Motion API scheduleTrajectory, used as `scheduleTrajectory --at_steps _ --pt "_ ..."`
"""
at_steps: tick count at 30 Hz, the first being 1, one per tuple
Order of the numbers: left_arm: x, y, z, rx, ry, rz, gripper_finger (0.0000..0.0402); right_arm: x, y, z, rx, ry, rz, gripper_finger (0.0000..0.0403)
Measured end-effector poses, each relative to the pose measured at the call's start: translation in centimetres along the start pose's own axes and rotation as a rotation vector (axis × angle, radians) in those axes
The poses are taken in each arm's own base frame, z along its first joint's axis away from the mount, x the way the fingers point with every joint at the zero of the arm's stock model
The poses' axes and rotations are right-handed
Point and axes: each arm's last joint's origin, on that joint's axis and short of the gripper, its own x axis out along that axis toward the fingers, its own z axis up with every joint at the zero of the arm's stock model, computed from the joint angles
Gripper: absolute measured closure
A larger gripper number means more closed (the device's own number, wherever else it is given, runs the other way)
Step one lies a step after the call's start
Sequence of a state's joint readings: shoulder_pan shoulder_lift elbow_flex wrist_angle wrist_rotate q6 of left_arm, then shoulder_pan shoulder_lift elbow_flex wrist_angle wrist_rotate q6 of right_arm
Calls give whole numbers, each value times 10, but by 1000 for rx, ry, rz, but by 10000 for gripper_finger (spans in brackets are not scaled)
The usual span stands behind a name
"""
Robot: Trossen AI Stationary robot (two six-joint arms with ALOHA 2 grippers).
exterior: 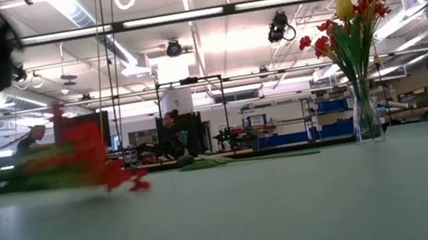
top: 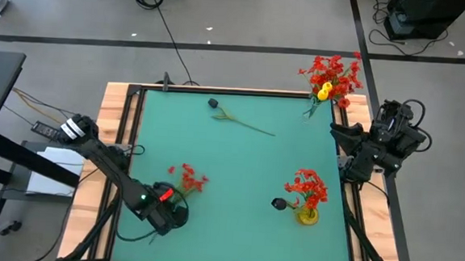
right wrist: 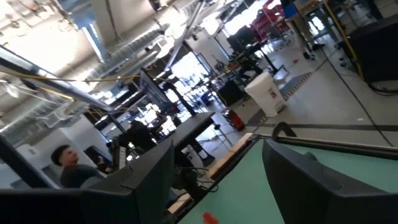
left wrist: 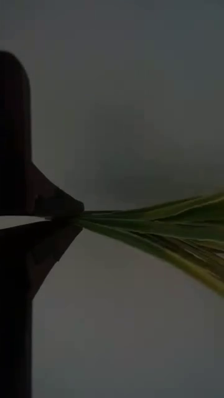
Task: Sort flowers into vase by color
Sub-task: Put the red flowers into the yellow vase
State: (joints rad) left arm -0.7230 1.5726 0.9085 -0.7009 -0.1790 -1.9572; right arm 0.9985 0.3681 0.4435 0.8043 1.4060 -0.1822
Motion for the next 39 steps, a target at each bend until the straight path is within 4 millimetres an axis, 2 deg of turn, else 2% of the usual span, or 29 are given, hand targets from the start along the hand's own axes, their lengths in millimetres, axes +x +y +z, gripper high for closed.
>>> scheduleTrajectory --at_steps 5,10,13,21,29,34,39 --pt "-27 -14 23 72 -169 -156 390 0 -1 0 6 7 -38 151" --pt "-54 -35 55 366 -381 -341 390 0 -1 0 14 7 -40 151" --pt "-69 -51 76 485 -488 -462 390 0 0 -2 32 7 -40 151" --pt "-98 -81 136 576 -792 -716 390 2 12 -17 15 18 -39 151" --pt "-114 -84 186 575 -895 -903 390 3 24 -35 -47 30 -30 151" --pt "-121 -82 207 581 -922 -1007 390 7 31 -44 -73 16 7 151" --pt "-126 -79 218 596 -937 -1071 390 20 61 -34 -125 -18 149 151"
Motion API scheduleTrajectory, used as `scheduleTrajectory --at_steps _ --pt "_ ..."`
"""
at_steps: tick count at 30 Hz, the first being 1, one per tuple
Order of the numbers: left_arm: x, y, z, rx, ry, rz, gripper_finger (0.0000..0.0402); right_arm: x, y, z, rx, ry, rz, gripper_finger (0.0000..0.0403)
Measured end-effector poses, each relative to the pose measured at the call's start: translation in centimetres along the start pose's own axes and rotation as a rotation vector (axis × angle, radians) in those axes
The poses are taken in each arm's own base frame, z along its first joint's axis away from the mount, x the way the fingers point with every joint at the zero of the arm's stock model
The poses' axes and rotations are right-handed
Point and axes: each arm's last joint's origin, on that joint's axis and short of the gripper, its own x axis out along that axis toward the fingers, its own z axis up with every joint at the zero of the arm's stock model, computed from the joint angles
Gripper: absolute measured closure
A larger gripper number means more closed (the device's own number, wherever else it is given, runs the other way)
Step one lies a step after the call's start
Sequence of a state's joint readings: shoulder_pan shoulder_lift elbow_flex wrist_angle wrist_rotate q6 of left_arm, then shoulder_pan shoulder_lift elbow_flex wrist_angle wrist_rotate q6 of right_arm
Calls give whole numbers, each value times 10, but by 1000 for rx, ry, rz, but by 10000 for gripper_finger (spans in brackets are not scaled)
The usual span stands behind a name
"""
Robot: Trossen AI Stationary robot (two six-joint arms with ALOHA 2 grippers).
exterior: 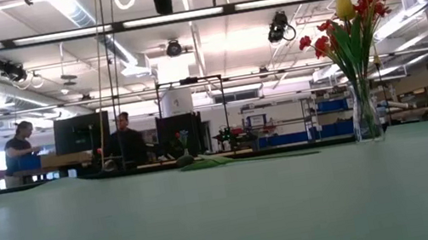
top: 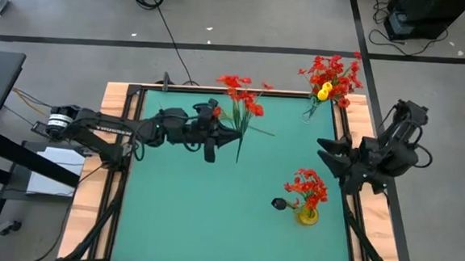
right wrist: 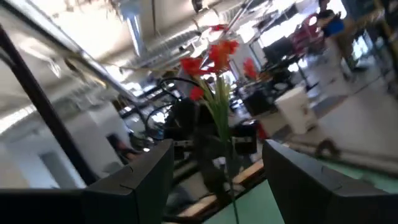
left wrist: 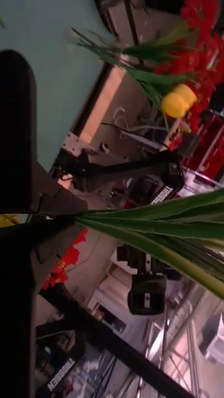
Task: Sort flowers into vase by color
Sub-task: Put the red flowers into the yellow vase
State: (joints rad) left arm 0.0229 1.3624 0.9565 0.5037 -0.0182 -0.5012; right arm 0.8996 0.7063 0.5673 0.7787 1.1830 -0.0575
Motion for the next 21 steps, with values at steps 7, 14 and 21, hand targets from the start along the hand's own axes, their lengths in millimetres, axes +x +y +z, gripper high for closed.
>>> scheduleTrajectory --at_steps 7,14,21 --pt "0 2 5 55 -15 -57 390 37 23 16 -237 71 -90 151" --pt "3 -6 20 149 -51 -74 390 80 18 15 -213 208 -31 151" --pt "14 -9 23 205 -2 -56 390 127 18 15 -184 273 56 151"
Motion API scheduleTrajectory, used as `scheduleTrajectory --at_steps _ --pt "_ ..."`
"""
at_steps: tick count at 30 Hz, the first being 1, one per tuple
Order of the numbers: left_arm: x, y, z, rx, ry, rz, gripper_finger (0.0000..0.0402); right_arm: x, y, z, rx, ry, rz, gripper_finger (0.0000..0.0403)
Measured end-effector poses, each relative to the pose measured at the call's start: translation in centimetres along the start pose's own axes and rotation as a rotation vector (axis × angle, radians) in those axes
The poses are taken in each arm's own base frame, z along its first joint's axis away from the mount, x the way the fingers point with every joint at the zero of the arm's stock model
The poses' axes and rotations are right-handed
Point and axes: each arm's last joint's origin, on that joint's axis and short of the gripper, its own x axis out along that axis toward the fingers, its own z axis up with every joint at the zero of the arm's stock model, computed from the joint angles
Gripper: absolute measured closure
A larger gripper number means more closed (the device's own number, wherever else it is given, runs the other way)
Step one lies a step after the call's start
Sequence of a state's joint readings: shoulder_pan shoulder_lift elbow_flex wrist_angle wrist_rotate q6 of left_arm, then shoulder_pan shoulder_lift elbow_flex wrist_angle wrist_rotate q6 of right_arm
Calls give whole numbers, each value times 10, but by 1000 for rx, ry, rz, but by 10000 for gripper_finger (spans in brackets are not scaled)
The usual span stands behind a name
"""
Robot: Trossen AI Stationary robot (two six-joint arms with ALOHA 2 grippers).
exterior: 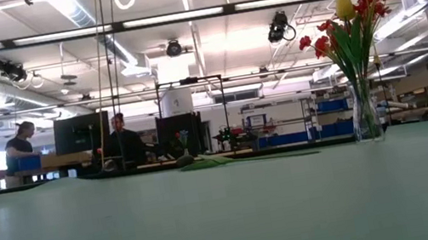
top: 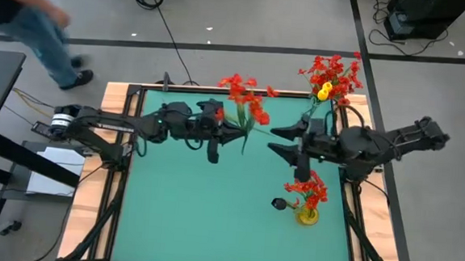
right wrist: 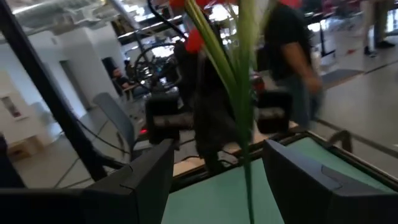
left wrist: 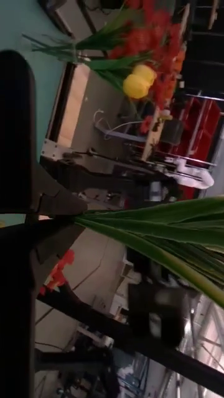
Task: Sort flowers into vase by color
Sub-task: Put the red flowers into the yellow vase
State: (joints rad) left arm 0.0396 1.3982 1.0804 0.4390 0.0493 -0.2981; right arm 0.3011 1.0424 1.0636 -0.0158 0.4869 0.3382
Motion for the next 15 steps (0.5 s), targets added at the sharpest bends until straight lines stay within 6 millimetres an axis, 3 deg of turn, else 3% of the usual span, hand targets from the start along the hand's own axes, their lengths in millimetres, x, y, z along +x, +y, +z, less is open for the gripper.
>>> scheduleTrajectory --at_steps 6,11,15 --pt "21 -4 -10 7 36 -41 390 31 0 7 -78 59 -38 154" --pt "28 -13 -12 73 41 -68 390 42 0 9 -110 104 -83 159" --pt "29 -15 -12 88 62 -68 390 44 1 10 -135 99 -81 203"
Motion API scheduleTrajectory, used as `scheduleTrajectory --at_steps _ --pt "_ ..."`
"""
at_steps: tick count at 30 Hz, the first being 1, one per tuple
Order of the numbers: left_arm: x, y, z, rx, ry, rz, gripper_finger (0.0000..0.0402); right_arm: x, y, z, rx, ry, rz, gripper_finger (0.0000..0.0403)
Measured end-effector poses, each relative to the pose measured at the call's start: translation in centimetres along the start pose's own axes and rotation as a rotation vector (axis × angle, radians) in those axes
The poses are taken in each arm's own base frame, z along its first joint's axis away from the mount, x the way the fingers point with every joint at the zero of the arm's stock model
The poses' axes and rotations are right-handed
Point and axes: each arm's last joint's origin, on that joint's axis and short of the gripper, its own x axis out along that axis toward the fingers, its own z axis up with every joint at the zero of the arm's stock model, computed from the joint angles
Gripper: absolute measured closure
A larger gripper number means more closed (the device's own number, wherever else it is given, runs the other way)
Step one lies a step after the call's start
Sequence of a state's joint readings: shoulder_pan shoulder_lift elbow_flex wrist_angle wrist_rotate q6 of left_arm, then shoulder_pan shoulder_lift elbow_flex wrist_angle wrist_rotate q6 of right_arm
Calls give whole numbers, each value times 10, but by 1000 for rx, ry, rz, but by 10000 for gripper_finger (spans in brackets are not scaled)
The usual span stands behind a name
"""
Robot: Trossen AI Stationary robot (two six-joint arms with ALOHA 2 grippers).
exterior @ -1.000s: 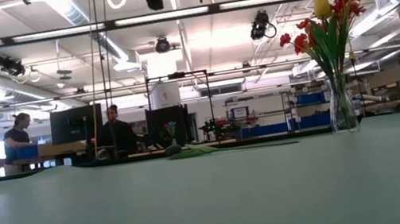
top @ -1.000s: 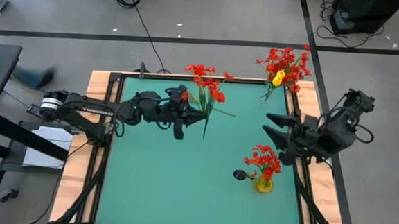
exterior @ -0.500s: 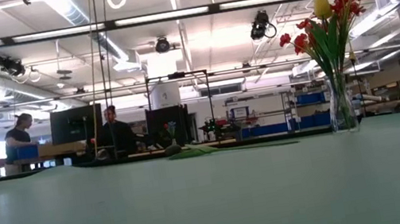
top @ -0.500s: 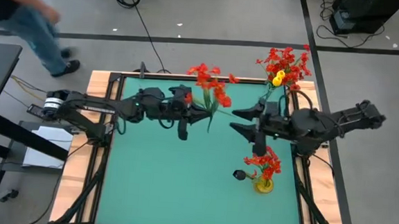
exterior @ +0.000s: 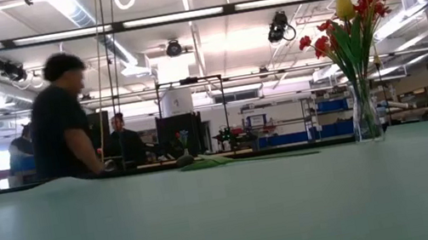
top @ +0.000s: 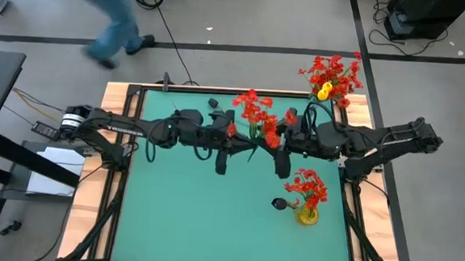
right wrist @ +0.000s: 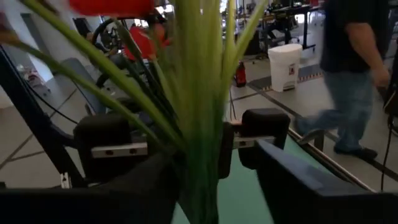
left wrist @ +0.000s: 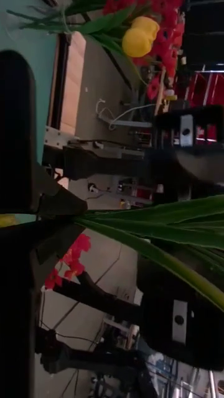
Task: Sort flowers into vase by color
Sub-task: Put the red flowers into the yellow vase
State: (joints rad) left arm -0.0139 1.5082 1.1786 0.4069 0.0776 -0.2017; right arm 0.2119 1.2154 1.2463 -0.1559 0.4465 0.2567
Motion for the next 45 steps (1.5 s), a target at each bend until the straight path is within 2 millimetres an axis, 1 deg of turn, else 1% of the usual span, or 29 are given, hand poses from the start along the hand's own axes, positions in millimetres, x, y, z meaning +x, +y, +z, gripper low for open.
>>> scheduleTrajectory --at_steps 2,5,6,9,12,14,16,19,22,27,29,32,35,39,42,45 --pt "0 0 -1 0 9 3 390 -1 -1 0 -10 0 -2 254" --pt "0 2 -1 -5 18 13 385 -3 -1 2 -51 -5 0 362" --pt "0 3 -2 -8 25 19 378 -3 -1 2 -74 -4 -2 380" --pt "-1 6 -6 -31 68 63 339 -5 -4 1 -68 -1 -70 387" --pt "-2 8 -11 -49 122 83 285 -15 -11 0 -83 23 -192 392" --pt "-4 8 -11 -66 139 102 249 -26 -15 -1 -88 41 -281 392" --pt "-8 8 -13 -83 187 117 219 -41 -20 1 -101 48 -336 392" --pt "-10 9 -19 -126 250 142 191 -71 -32 6 -92 61 -365 392" --pt "-10 9 -23 -171 282 162 184 -99 -45 4 -41 129 -337 393" --pt "-10 4 -26 -199 268 229 190 -142 -64 -5 36 277 -233 393" --pt "-10 0 -26 -213 244 290 194 -156 -71 -9 52 318 -218 393" --pt "-9 -8 -27 -231 218 331 196 -171 -78 -17 67 370 -135 393" --pt "-9 -19 -29 -256 206 339 196 -180 -81 -31 76 434 -14 393" --pt "-10 -35 -31 -296 186 359 196 -180 -81 -59 81 490 130 393" --pt "-12 -48 -34 -324 165 388 196 -175 -74 -77 120 444 285 393" --pt "-13 -59 -36 -338 145 418 196 -174 -66 -89 137 372 441 393"
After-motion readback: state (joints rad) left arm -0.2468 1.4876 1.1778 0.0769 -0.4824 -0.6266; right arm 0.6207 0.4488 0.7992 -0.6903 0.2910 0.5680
